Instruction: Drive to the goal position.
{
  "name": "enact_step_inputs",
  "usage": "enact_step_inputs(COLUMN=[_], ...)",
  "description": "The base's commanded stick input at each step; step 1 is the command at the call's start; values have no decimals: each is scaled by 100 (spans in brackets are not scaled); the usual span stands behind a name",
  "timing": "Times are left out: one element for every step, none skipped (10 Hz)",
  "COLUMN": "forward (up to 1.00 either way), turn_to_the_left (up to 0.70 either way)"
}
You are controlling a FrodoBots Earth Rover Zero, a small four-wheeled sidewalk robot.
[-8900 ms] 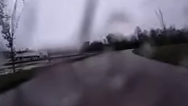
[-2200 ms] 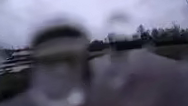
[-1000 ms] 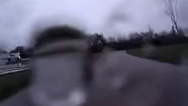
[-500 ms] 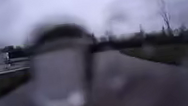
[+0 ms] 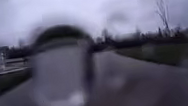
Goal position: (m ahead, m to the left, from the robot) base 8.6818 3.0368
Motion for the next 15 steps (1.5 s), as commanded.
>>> enact_step_inputs(forward=[70, 70, 70, 70, 70, 70, 70, 70, 70, 70, 70, 70, 70, 70, 70], turn_to_the_left=[0, 0, 0, 0, 0, 0, 0, 0, 0, 0, 0, 0, 0, 0, 0])
